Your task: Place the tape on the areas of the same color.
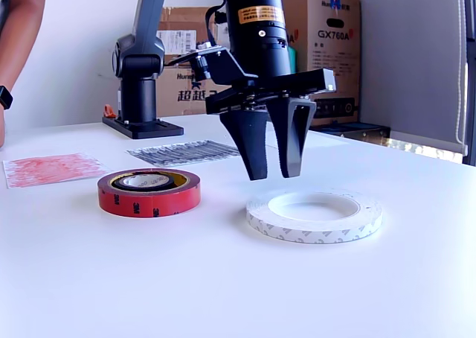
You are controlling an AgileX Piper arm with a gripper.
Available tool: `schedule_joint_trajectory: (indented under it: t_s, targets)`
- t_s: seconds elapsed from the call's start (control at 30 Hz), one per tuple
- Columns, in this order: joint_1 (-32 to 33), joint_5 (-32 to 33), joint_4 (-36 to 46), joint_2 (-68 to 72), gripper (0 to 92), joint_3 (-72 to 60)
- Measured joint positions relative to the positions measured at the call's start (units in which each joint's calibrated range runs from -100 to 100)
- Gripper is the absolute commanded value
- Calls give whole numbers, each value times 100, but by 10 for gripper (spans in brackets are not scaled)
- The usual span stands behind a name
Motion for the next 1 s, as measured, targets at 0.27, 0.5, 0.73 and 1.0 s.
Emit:
schedule_joint_trajectory:
  t_s: [0.27, 0.5, 0.73, 1.0]
  targets:
    - [0, 161, 11, 103, 481, -114]
    - [0, 161, 17, 369, 481, -348]
    - [0, 161, 141, 537, 470, -566]
    - [84, 153, -252, 596, 7, -581]
